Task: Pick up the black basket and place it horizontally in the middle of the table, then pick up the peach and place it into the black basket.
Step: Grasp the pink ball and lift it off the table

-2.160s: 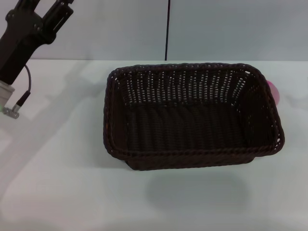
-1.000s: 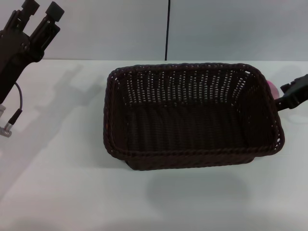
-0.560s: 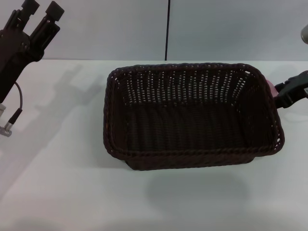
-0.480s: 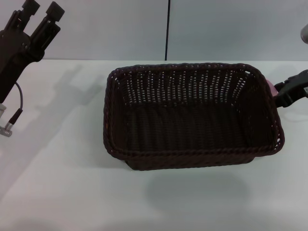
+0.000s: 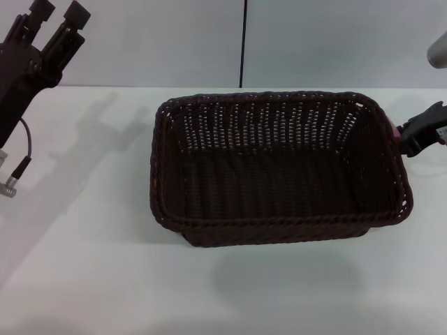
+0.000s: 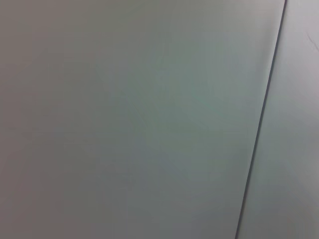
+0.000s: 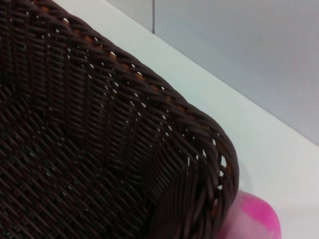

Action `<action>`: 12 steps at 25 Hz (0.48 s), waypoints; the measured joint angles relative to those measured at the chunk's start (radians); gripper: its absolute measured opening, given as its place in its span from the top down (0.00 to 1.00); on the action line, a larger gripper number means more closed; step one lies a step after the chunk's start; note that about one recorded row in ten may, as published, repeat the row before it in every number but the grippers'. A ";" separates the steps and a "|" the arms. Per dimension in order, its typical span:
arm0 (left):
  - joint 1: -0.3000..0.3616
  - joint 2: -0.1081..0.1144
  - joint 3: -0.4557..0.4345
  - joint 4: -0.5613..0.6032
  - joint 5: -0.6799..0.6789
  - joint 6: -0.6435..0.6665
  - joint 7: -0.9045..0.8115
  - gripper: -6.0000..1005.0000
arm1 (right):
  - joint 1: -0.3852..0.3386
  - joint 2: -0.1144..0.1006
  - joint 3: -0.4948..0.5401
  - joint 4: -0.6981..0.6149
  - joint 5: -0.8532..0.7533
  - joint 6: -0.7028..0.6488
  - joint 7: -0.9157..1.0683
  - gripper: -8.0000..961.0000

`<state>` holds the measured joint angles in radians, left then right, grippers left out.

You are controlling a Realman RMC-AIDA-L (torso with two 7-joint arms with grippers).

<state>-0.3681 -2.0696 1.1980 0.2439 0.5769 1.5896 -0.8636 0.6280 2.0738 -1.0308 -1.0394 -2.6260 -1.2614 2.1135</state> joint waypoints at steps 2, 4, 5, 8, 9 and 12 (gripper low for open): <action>0.000 0.000 0.000 0.000 -0.002 0.000 0.000 0.19 | -0.003 0.001 0.000 -0.005 0.000 -0.001 0.001 0.67; 0.000 0.000 0.000 0.000 -0.002 0.000 0.000 0.19 | -0.004 0.001 0.002 -0.007 0.000 -0.005 0.001 0.69; 0.000 0.000 0.000 0.000 -0.002 0.000 0.000 0.19 | -0.005 0.002 0.004 -0.009 0.001 -0.008 0.002 0.70; 0.000 0.001 0.000 -0.006 -0.010 -0.001 0.000 0.19 | -0.012 0.002 0.013 -0.024 0.017 -0.028 0.003 0.72; 0.000 0.001 0.000 -0.006 -0.010 -0.001 0.000 0.19 | -0.018 0.001 0.016 -0.037 0.027 -0.040 0.004 0.73; 0.000 0.002 0.000 -0.008 -0.015 -0.002 0.000 0.19 | -0.037 0.001 0.026 -0.081 0.046 -0.064 0.005 0.75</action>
<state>-0.3682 -2.0675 1.1979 0.2359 0.5620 1.5877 -0.8636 0.5914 2.0749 -1.0050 -1.1199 -2.5804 -1.3251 2.1190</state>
